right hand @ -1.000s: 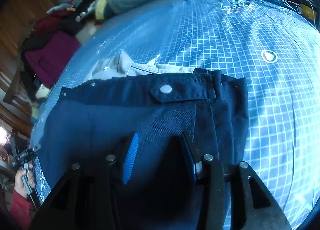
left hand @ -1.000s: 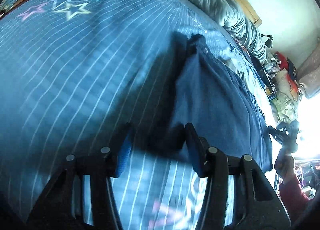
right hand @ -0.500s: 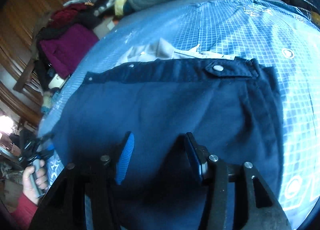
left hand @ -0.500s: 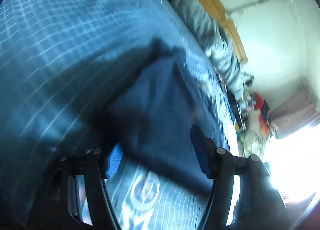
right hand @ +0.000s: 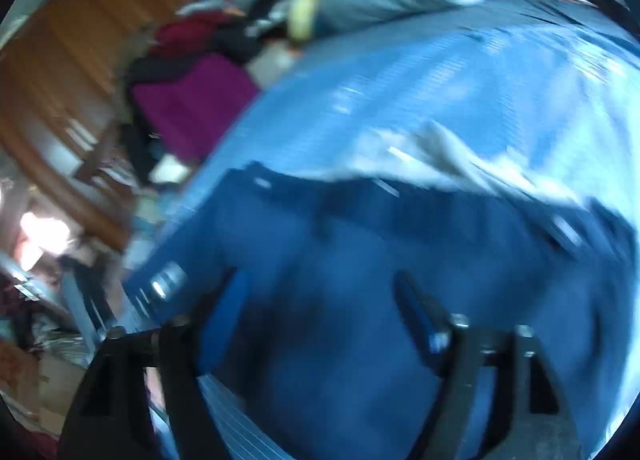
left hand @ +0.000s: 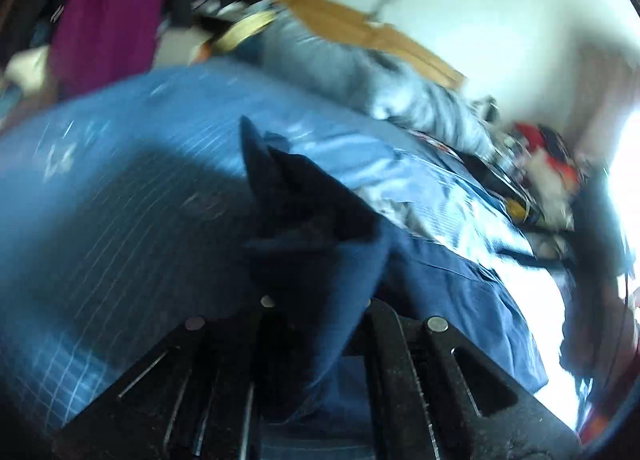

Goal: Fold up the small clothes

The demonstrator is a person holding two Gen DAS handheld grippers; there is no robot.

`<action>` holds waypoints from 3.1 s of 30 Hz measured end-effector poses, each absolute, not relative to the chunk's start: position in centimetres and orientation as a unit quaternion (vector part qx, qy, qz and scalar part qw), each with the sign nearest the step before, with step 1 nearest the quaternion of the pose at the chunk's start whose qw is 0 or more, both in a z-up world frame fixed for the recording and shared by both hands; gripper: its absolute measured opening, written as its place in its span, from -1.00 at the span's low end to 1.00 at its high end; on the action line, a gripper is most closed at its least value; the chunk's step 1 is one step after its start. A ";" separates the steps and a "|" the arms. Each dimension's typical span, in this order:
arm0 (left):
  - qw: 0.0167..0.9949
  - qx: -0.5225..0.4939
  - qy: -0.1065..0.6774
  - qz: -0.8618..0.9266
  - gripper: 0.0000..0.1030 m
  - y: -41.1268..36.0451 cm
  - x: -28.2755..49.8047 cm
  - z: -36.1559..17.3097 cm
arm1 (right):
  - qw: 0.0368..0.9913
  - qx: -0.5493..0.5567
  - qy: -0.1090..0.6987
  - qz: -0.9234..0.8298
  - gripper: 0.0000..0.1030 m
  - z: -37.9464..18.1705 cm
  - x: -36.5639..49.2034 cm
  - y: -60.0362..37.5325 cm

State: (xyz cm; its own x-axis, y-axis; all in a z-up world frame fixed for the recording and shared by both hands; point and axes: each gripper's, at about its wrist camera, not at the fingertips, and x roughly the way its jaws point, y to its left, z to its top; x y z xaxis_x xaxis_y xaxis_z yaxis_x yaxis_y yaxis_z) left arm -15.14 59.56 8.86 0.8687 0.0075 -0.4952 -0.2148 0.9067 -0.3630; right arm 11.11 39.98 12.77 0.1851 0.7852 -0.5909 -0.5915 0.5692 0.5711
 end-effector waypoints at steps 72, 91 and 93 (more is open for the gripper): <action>0.919 0.035 0.387 -0.070 0.13 45.5 -12.2 4.8 | 0.781 0.177 0.474 0.366 0.51 6.7 0.4 14.9; 0.917 0.119 0.376 -0.067 -0.39 46.3 -15.3 5.8 | 0.809 0.151 0.480 0.303 -0.99 2.3 -0.1 12.8; 0.924 0.115 0.362 -0.045 -0.21 46.6 -15.9 5.9 | 0.822 0.152 0.468 0.287 -1.00 2.8 0.2 11.7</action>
State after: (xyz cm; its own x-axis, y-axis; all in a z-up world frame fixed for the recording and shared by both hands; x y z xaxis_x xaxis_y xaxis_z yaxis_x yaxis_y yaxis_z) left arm -15.88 46.64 5.91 0.7344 0.0002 -0.6787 0.1658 0.9696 0.1797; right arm 0.24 11.71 2.84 0.3974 0.6145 -0.6815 -0.3299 0.7887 0.5188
